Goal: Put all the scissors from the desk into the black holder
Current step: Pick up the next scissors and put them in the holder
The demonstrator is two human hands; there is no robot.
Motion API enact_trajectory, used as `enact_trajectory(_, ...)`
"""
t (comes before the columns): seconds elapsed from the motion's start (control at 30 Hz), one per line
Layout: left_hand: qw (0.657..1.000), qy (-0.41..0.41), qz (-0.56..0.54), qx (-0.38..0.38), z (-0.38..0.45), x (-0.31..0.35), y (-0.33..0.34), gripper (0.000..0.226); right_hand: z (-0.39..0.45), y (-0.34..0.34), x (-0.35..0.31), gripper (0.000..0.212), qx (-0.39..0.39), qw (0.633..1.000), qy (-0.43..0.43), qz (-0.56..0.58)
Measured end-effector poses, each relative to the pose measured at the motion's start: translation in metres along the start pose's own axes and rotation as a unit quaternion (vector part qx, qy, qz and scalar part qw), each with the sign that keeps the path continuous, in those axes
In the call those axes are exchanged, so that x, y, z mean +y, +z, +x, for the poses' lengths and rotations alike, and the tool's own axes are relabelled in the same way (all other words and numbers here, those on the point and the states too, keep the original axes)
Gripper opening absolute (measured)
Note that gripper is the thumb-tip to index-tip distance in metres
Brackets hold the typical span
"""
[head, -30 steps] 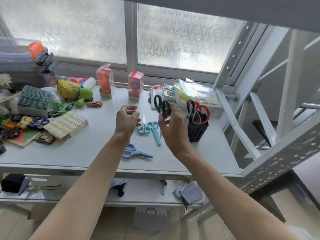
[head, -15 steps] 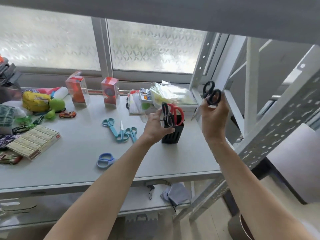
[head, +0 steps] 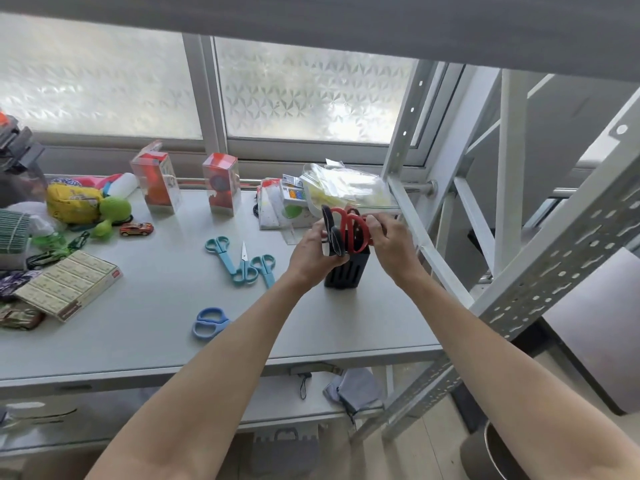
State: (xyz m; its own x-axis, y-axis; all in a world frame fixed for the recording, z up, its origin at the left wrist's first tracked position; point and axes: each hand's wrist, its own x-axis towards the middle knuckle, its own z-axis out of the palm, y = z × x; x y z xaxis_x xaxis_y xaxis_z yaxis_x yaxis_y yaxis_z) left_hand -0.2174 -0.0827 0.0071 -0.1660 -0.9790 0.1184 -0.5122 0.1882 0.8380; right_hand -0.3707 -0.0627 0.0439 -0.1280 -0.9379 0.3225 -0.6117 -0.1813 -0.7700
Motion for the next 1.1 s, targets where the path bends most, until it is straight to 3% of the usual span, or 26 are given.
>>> enact_trajectory(0.17, 1.000, -0.005, 0.001, -0.002, 0.000, 0.003, 0.002, 0.066, -0.005, -0.002, 0.001, 0.044, -0.052, 0.998, -0.002, -0.033)
enact_trajectory(0.4, 0.999, -0.031, 0.015, -0.012, 0.001, 0.000, 0.007, 0.082, -0.010, -0.003, -0.001, 0.054, -0.056, 0.997, -0.006, -0.050)
enact_trajectory(0.57, 0.998, -0.048, 0.018, -0.025, -0.011, -0.011, 0.001, 0.101, -0.020, -0.006, -0.010, 0.036, 0.058, 0.998, -0.020, -0.020)
enact_trajectory(0.67, 0.999, -0.026, -0.002, 0.024, -0.025, -0.019, -0.018, 0.088, -0.026, -0.001, -0.023, 0.029, 0.157, 0.987, -0.044, 0.000)
enact_trajectory(0.77, 0.994, -0.031, -0.027, 0.100, -0.041, -0.037, -0.052, 0.063, -0.041, 0.009, -0.049, 0.023, 0.185, 0.976, -0.112, 0.025)
enact_trajectory(0.83, 0.988, -0.072, -0.014, 0.139, -0.052, -0.057, -0.079, 0.047, -0.056, 0.026, -0.068, 0.017, 0.135, 0.977, -0.160, 0.032)
enact_trajectory(0.93, 0.972, -0.172, 0.045, 0.155, -0.070, -0.092, -0.116, 0.031, -0.077, 0.071, -0.078, 0.017, -0.052, 0.976, -0.210, -0.025)
enact_trajectory(1.03, 0.954, -0.252, 0.113, 0.114, -0.095, -0.125, -0.134, 0.032, -0.091, 0.121, -0.077, 0.027, -0.248, 0.939, -0.199, -0.127)
enact_trajectory(1.1, 0.946, -0.270, 0.148, 0.098, -0.110, -0.137, -0.135, 0.035, -0.097, 0.149, -0.080, 0.038, -0.303, 0.914, -0.195, -0.185)
